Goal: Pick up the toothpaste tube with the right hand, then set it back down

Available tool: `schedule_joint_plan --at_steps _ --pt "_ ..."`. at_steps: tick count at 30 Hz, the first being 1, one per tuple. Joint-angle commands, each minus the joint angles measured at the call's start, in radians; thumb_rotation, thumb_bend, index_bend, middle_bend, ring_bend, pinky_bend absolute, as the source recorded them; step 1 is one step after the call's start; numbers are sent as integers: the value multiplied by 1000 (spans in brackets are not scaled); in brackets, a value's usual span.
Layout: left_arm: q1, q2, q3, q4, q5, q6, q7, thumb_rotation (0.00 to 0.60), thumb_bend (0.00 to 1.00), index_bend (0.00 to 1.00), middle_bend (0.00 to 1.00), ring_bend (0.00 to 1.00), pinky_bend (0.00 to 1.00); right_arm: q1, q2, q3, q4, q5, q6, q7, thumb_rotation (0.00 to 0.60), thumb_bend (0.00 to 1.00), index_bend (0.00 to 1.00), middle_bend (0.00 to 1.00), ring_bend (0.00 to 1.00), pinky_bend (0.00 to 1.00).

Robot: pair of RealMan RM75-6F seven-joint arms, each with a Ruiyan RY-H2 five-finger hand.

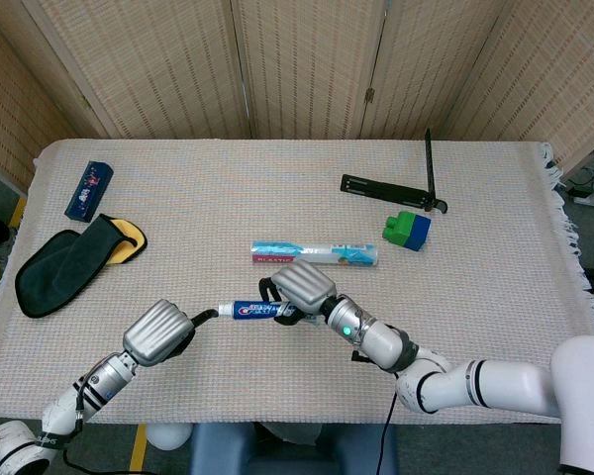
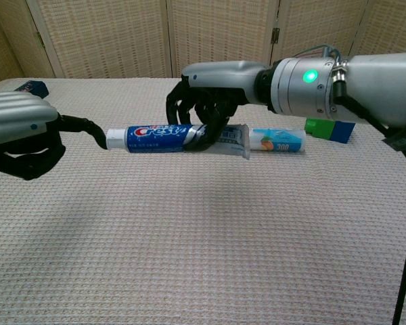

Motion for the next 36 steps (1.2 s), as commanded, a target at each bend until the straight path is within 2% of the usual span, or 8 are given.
schedule_joint_plan --at_steps 1,5,8,18,20,25,28,36 --pt "15 0 -14 -15 -26 43 -78 600 827 213 916 835 792 -24 0 1 8 -23 11 47 600 479 741 641 728 627" --pt "43 6 -40 -16 -43 127 -222 600 720 179 687 641 736 -60 -12 -5 16 -61 29 129 600 479 741 641 728 627" --pt "66 -1 -65 -12 -50 201 -352 600 561 164 482 456 516 -90 -32 -12 27 -107 58 198 600 479 741 641 729 627" --pt "103 -12 -92 -53 -60 303 -678 600 281 129 216 183 166 -174 -111 -28 32 -204 155 387 600 479 740 641 723 627" --pt "100 -9 -91 -65 -64 293 -710 543 245 131 190 153 87 -183 -121 -30 31 -213 165 401 600 479 740 641 724 627" --pt "84 1 -90 -103 -71 253 -766 223 160 106 105 51 0 -202 -164 -23 29 -219 195 439 600 479 740 641 725 627" --pt "76 -9 -90 -108 -67 244 -756 135 128 92 80 25 0 -209 -190 -19 31 -231 210 459 600 479 741 641 725 627" --pt "63 -68 -101 -107 -89 231 -680 80 121 55 38 0 0 -216 -252 -15 47 -263 231 501 600 479 740 641 723 627"
